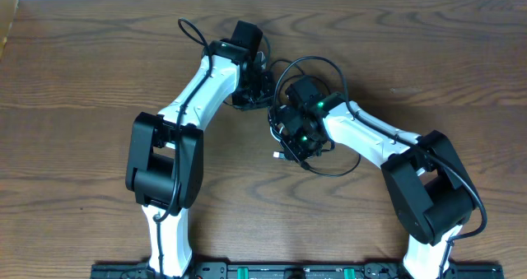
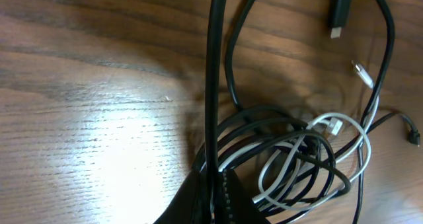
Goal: Untangle cables
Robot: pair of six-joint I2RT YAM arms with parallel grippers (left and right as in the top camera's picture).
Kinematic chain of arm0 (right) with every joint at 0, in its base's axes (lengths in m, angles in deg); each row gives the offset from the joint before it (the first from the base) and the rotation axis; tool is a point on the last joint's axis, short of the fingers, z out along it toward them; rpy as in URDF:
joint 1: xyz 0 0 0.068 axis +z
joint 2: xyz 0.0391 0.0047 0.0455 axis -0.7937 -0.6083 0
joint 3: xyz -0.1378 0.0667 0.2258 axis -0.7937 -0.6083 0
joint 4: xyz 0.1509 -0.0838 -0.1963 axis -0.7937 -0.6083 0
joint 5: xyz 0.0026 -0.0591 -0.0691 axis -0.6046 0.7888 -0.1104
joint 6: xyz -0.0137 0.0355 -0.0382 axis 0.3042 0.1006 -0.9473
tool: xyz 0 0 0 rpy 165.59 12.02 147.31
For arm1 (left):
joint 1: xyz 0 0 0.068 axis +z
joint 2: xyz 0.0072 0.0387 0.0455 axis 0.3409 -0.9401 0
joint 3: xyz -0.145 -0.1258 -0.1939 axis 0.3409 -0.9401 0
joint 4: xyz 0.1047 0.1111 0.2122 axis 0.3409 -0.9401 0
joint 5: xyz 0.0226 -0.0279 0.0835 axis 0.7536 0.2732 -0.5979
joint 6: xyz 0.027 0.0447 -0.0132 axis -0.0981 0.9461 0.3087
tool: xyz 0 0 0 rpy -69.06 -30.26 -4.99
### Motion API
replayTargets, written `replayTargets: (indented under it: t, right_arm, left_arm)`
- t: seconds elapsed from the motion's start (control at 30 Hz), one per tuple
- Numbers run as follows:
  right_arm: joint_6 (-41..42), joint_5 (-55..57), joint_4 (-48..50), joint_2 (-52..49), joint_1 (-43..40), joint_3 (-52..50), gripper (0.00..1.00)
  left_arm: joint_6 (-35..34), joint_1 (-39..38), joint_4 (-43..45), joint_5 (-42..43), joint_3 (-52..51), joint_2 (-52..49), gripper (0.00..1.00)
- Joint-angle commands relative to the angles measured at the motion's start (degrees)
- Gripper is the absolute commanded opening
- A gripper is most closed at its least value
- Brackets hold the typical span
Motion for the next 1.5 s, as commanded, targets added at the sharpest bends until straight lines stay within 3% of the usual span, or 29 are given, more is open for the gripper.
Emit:
replayTargets:
  t: [0.0,0.1,0.2,0.37,0.87,1.13,1.47]
  right_arm:
    - [0.24,-8.07,-0.37,-0.81,-0.5,1.18,0.12]
    - [0.28,-10.93,-0.24,-0.79,-1.25,1.51,0.11]
    - [5.53,-11.06,2.38,-0.81,-1.86,1.51,0.13]
    - [16.17,2.34,6.6,-0.85,0.46,1.33,0.18]
    - [23.45,13.88,7.93,-3.37,2.84,1.33,0.15]
    - [19.61,14.88,9.03,-2.32,2.78,2.38,0.13]
    - [15.87,21.07,5.75,1.14,2.47,4.07,0.19]
  left_arm:
    - [1.03,0.83,-0.52,0.28,-0.57,-0.96,0.07]
    - [1.22,1.05,-0.5,0.28,-0.57,-0.96,0.08]
    - [1.22,1.11,-0.48,0.28,-0.57,-0.96,0.08]
    - [1.22,1.11,-0.37,0.28,-0.57,-0.96,0.08]
    - [2.29,1.88,-0.83,0.28,-0.57,-0.96,0.08]
    - [3.41,2.93,-1.84,0.26,-0.57,-0.96,0.08]
    - [3.39,2.93,-1.46,0.24,-0.57,-0.96,0.08]
